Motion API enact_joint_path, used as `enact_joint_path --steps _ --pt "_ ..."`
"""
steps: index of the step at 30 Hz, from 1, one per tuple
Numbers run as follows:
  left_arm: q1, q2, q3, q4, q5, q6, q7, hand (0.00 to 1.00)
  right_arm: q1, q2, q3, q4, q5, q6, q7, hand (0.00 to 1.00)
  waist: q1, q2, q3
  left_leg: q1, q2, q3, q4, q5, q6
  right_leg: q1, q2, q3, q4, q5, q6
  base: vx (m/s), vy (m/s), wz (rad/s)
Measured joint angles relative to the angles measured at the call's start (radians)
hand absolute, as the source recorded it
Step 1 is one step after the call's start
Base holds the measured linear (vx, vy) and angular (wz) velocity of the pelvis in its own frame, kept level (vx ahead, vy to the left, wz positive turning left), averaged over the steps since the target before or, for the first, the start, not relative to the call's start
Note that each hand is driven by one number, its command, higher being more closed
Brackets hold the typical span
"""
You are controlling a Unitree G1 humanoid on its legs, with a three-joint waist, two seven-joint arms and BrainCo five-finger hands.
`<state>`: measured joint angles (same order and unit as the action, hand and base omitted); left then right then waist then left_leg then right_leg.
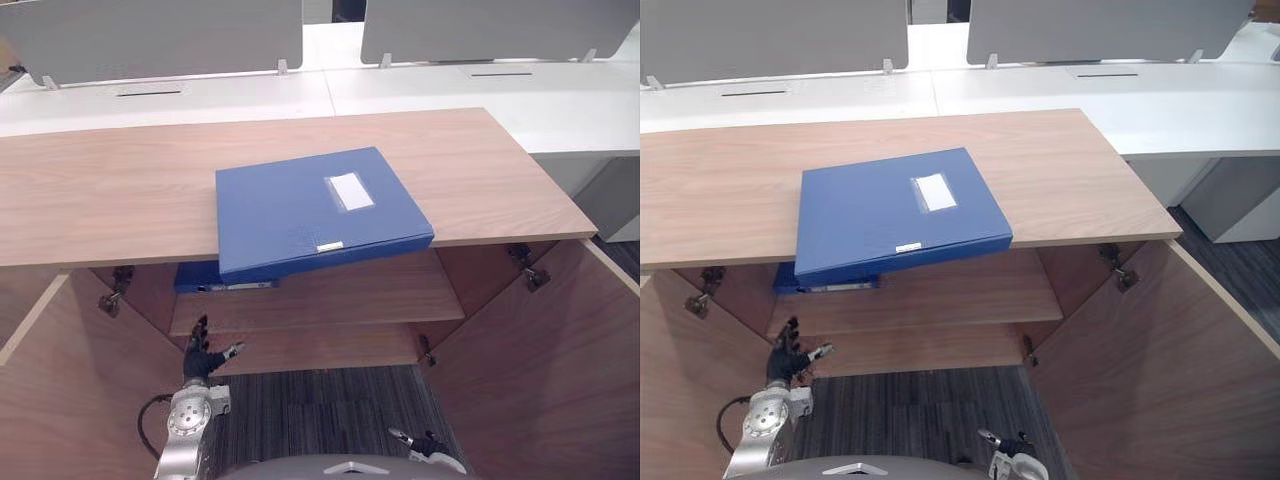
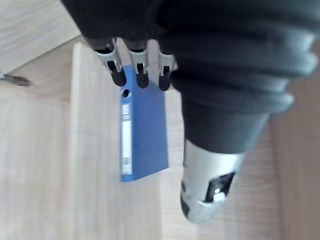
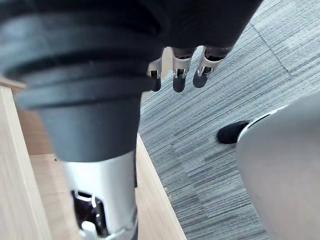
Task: Walk over to the cabinet, pick up the folder, carry it to the office cabinet, place the folder inside the office cabinet, then close the office cabinet door
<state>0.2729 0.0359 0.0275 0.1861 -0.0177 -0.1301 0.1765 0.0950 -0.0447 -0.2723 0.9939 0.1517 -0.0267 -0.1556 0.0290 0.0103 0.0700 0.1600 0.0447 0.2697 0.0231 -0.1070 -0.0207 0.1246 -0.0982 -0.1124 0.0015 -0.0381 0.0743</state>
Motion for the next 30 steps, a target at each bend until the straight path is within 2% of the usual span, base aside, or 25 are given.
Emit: enact_joint_path --steps 4,9,13,15,20,26,30 --pt "0.042 0.009 -0.002 -0.134 0.001 -0.025 0.026 0.0 0.011 0.0 0.036 -0.018 0.0 -0.001 0.0 0.0 0.008 -0.001 0.001 0.001 -0.003 -0.017 -0.012 0.015 0.013 -0.001 -0.005 -0.01 0.0 0.013 0.004 -0.11 -0.011 0.11" --pt "0.087 0.008 -0.011 -0.274 0.002 -0.056 0.039 0.0 0.021 0.006 0.065 -0.041 0.0 -0.013 -0.001 0.0 0.01 -0.002 0.002 0.018 0.0 -0.033 -0.046 0.046 0.005 0.01 -0.001 -0.032 -0.003 0.014 0.005 -0.11 -0.036 0.06" --pt "0.109 -0.001 -0.012 -0.379 0.003 -0.071 0.041 0.0 0.03 0.006 0.066 -0.043 0.0 -0.017 -0.001 0.0 0.012 -0.01 0.005 0.008 0.008 -0.052 -0.043 0.043 -0.006 0.011 0.0 -0.035 0.013 0.003 0.001 -0.05 -0.035 0.15" --pt "0.117 -0.001 -0.012 -0.415 0.009 -0.077 0.045 0.0 0.031 0.005 0.066 -0.043 0.0 -0.018 -0.001 0.0 0.018 -0.005 0.002 0.009 0.009 -0.054 -0.042 0.044 -0.007 0.011 0.002 -0.036 0.021 0.001 0.005 0.01 -0.015 0.02" --pt "0.113 0.01 -0.011 -0.511 0.134 -0.086 0.088 0.0 0.038 -0.002 0.097 -0.034 -0.001 -0.018 -0.001 0.0 0.025 -0.009 -0.006 0.017 0.007 -0.057 -0.04 0.051 -0.006 0.013 0.009 -0.035 0.032 -0.005 0.003 0.01 -0.004 0.0" --pt "0.084 0.069 -0.004 -0.58 0.315 -0.085 0.148 0.0 0.019 -0.005 0.105 0.011 -0.002 -0.023 -0.001 0.0 0.024 -0.017 -0.009 0.05 0.005 -0.066 -0.04 0.051 -0.005 0.041 0.009 -0.022 0.041 -0.013 0.001 -0.01 -0.003 0.0" --pt "0.034 0.122 -0.031 -0.625 0.398 -0.086 0.158 0.0 0.018 -0.007 0.115 0.019 -0.002 -0.036 0.001 0.0 0.018 -0.016 -0.013 0.067 0.007 -0.072 -0.04 0.049 -0.005 0.044 0.011 -0.01 0.056 -0.032 -0.007 -0.08 -0.016 0.0"
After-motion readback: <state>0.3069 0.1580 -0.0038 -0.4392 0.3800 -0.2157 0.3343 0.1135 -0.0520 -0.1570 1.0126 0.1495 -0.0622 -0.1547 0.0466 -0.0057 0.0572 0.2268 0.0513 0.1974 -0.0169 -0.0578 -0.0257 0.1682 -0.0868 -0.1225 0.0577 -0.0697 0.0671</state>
